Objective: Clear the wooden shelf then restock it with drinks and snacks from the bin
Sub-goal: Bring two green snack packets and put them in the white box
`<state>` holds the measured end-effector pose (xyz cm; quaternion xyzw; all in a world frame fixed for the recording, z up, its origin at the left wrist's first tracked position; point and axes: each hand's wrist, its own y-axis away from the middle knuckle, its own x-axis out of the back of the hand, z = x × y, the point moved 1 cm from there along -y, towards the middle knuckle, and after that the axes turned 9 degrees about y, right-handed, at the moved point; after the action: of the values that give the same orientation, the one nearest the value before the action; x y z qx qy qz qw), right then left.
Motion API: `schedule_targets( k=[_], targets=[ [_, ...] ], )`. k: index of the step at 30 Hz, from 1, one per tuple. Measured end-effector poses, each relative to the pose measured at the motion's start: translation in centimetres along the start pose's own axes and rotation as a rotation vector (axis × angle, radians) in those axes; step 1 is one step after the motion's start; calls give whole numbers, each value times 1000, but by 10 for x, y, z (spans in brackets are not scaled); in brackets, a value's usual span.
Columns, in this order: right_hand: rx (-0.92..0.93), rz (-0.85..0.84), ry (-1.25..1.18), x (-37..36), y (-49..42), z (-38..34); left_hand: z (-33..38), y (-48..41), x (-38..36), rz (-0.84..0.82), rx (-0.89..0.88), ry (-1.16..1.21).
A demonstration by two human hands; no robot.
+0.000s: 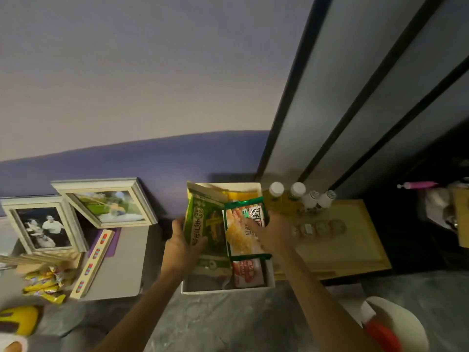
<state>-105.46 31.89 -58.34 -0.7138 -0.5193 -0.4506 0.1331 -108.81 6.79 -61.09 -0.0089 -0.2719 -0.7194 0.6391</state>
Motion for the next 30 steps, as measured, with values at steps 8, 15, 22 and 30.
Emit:
schedule_targets(
  k=[8,15,22,30],
  targets=[
    [86,100,66,-3,13,-7,16,6,14,46,-148,-466],
    [138,175,272,65,44,-40,86,25,59,59,-358,-571],
    [203,230,293,191,93,-129,215,71,131,142,-582,-489],
    [214,449,302,300,147,-218,332,121,232,285,-725,-460]
  ],
)
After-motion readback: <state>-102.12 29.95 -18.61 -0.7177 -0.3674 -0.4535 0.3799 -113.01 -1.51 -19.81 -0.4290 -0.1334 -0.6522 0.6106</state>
